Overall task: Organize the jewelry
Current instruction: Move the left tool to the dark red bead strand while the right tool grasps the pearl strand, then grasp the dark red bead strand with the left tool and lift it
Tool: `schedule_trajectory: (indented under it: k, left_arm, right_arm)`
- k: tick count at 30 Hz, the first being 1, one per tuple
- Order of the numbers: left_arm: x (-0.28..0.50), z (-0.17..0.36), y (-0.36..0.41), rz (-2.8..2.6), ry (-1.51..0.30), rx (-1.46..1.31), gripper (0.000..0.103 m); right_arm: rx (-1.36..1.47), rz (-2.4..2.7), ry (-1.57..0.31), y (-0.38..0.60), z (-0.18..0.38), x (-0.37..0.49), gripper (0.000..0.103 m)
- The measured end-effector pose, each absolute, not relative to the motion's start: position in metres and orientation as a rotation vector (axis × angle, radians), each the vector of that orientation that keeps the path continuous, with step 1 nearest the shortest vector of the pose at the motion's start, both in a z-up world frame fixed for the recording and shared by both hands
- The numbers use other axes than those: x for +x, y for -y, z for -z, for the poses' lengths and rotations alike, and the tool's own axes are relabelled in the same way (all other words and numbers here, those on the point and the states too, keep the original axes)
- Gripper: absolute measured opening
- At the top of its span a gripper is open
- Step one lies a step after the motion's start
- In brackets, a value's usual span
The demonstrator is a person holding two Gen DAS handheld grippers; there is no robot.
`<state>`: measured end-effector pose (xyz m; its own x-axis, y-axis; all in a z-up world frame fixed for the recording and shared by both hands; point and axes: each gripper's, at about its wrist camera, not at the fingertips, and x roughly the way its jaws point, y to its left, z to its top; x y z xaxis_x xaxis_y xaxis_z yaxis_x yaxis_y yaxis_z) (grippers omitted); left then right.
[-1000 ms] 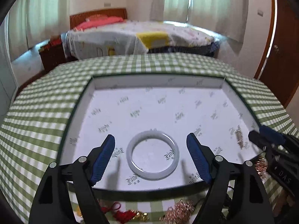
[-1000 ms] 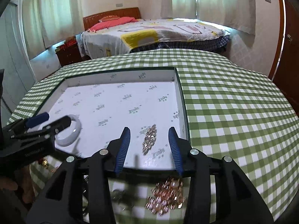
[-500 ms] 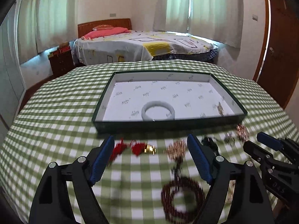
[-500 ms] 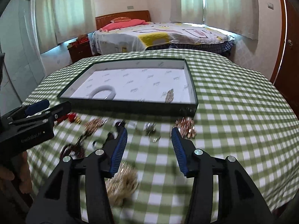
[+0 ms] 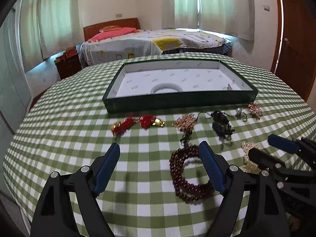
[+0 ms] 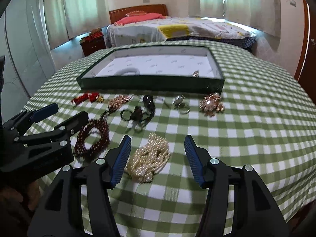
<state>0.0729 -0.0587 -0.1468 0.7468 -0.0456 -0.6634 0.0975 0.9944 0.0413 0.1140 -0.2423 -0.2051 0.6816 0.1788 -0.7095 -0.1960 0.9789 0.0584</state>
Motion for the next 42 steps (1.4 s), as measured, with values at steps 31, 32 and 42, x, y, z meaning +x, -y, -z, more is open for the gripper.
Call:
schedule_trajectory:
  k: [31, 32, 42]
  left_arm:
    - [0.065, 0.155, 0.079, 0.145, -0.753, 0.074, 0.081]
    - [0.066, 0.156, 0.081, 0.146, -0.757, 0.079, 0.081]
    - [0.073, 0.172, 0.081, 0.143, -0.826, 0.057, 0.081]
  right_arm:
    - [-0.012, -0.131, -0.780, 0.274, 0.201, 0.113, 0.018]
    - [-0.010, -0.132, -0.778, 0.276, 0.201, 0.113, 0.018]
    - [0.013, -0.138, -0.775, 0.279, 0.201, 0.113, 0.018]
